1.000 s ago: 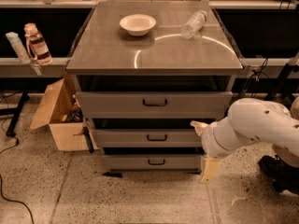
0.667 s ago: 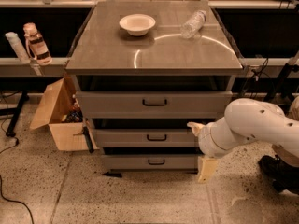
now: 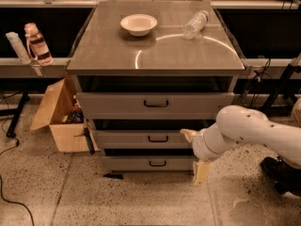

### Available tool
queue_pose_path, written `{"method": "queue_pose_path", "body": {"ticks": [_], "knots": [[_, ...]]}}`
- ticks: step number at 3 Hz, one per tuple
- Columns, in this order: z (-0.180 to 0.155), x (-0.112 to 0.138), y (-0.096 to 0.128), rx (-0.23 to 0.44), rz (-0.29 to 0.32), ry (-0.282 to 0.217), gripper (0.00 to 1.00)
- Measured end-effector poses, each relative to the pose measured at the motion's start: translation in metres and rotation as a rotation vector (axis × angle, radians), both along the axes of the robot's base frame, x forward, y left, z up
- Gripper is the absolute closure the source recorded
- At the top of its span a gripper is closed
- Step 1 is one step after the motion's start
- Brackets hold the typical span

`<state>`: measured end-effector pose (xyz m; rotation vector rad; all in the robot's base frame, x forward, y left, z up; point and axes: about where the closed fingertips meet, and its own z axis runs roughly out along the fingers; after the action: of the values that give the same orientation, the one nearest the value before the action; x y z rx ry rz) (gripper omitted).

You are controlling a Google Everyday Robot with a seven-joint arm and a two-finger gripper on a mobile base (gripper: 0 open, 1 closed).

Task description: Open bottom drawer

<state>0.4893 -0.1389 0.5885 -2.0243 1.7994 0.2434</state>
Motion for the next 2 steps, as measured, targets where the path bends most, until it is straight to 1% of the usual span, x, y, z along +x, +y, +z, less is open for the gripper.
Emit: {"method": "queue_pose_path", "body": {"ticks": [1,2], "knots": [[-0.025,0.003,0.003,-0.039,-0.013,0.014,0.00],[-0.048,0.004,0.005,-0.068,-0.048,0.043,0.00]]}}
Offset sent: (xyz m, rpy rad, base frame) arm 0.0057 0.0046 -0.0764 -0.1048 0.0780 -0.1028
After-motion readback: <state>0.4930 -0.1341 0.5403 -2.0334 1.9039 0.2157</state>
